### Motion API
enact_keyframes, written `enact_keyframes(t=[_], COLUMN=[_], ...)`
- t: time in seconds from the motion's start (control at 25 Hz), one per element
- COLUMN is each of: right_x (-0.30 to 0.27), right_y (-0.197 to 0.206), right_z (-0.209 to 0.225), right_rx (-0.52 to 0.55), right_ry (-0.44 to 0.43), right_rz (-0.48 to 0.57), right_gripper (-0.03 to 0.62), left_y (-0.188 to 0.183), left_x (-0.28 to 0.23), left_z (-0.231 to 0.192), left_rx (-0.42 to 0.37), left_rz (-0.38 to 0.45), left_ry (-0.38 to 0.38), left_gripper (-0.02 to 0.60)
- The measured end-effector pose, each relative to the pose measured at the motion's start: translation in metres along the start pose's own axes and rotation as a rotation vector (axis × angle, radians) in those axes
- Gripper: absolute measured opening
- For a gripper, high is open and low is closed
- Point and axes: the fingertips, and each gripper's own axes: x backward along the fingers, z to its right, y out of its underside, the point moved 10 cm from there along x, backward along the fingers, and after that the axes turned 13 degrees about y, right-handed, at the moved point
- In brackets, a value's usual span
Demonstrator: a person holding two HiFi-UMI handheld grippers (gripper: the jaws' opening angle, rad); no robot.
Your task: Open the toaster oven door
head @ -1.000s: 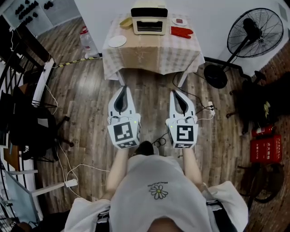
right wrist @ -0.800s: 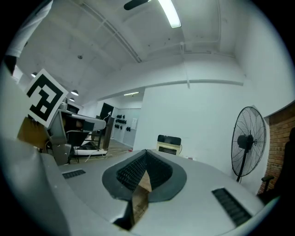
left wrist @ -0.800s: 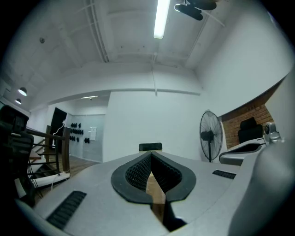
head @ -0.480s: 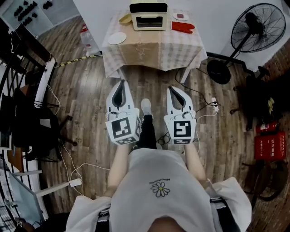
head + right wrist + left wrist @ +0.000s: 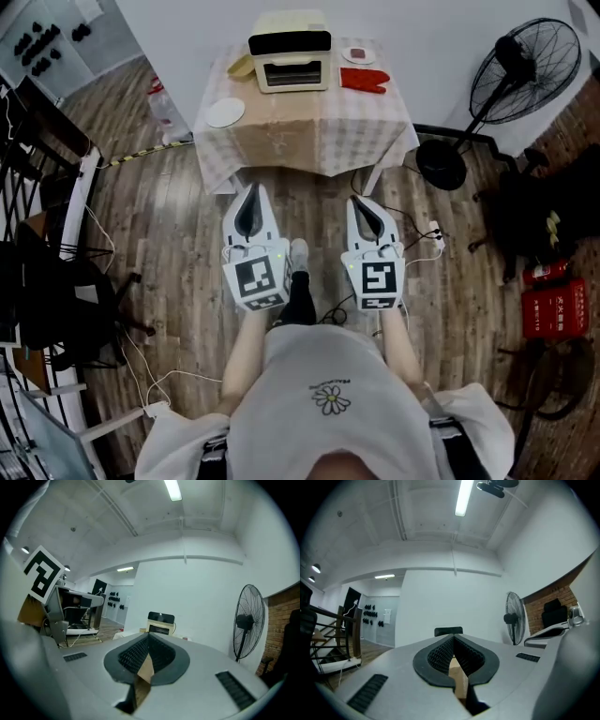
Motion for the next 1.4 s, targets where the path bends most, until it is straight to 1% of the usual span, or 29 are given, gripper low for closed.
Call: enact_keyframes(t=[0.08,0.24,0.32,0.56,0.72,0.88,1.0,1.12,1.4], right_x=[-0.025,-0.081,-0.113,-0.214,-0.287,-0.348,-0.381,-0.405,-0.424], right_y=[0.002,-0.002,-0.007,-0.027,-0.036,-0.039,-0.039,-0.041,-0.037], right_z=[0.003,0.005,0.008,0.011,0.010,0.003,0.001,-0.002,-0.001], right_rx=[-0.014,-0.018,-0.024,-0.063,-0.060,-0.052,-0.051,-0.053,-0.030], right_ry=[0.006,0.006,0.011,0.007,0.028,0.029,0.032,0.033,0.037], right_rz=[-0.010,0.001,0.003,-0.002,-0.005,-0.014,-0.015,-0.016,-0.032], right_gripper=[0.009,0.009,0.009,0.009,0.009,0.009,0.009,0.009,0.009], left_y=[0.004,0.006,0.005,0.001,0.002,0.010,0.018,0.023,0.034], left_x=[-0.023,-0.069,-0.095,-0.178,-0.238,-0.290,-0.321,-0.340,-0.351], left_z=[-0.008,-0.037,-0.053,-0.115,-0.154,-0.188,-0.205,-0.217,-0.219], left_rx=[0.002,0.041,0.048,0.070,0.046,0.082,0.090,0.101,0.137], left_rz=[0.002,0.019,0.026,0.039,0.040,0.035,0.019,0.003,-0.036], left_ry=[0.015,0.013,0.016,0.026,0.056,0.055,0.067,0.064,0.061], left_gripper=[0.017,0.017,0.017,0.017,0.017,0.017,0.017,0.017,0.017])
